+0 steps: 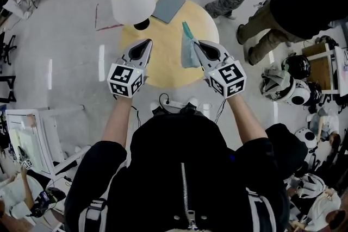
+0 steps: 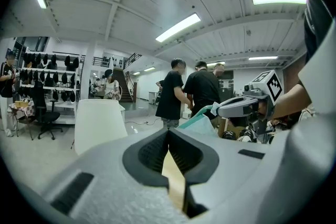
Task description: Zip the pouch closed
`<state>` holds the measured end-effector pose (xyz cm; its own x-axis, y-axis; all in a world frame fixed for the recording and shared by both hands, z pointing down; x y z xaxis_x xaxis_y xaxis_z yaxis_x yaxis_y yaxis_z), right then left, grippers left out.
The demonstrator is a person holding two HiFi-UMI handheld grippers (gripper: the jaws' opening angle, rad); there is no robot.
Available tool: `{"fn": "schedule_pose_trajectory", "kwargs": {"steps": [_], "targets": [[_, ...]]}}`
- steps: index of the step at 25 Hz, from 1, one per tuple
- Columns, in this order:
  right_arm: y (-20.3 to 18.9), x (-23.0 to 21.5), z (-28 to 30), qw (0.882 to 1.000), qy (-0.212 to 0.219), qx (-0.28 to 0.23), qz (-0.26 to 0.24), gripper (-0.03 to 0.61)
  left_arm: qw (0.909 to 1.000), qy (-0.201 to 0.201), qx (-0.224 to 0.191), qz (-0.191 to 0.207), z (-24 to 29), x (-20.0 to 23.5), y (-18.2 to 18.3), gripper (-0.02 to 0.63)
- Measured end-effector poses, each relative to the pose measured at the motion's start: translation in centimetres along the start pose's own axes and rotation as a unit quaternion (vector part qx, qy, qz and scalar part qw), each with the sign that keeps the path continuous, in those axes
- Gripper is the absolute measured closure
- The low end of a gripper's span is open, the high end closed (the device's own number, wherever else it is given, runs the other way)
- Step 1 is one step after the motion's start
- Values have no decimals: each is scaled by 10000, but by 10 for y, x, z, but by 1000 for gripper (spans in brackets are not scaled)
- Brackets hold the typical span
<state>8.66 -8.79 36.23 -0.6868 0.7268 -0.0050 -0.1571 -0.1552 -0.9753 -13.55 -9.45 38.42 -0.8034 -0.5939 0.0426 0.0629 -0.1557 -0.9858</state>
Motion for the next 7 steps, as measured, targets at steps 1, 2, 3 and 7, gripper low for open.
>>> {"fn": "schedule_pose_trajectory", "kwargs": {"steps": [1,2,3,7], "targets": [[0,1,0,10000,5,-9,-6,568,10000,-4,-1,-14,0,0,-1,615],[0,1,-1,10000,13,-18,-7,569,10000,-6,-3,-30,-1,0,-2,615],[0,2,-1,10000,22,-25,-2,569,10000,-5,-4,-46,-1,0,-3,614],[1,2,-4,10000,49,-36,28,568,9999,-4,3,-103,-1,0,-6,614]]}}
Point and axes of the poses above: the fingertips, and each gripper's own axes: z forward along the fingers, x to its left, y out of its top, the point moved 6 cm from there along -z, backward along the fingers, and after that the axes turned 3 degrees about -x, right-handed, at the moved point
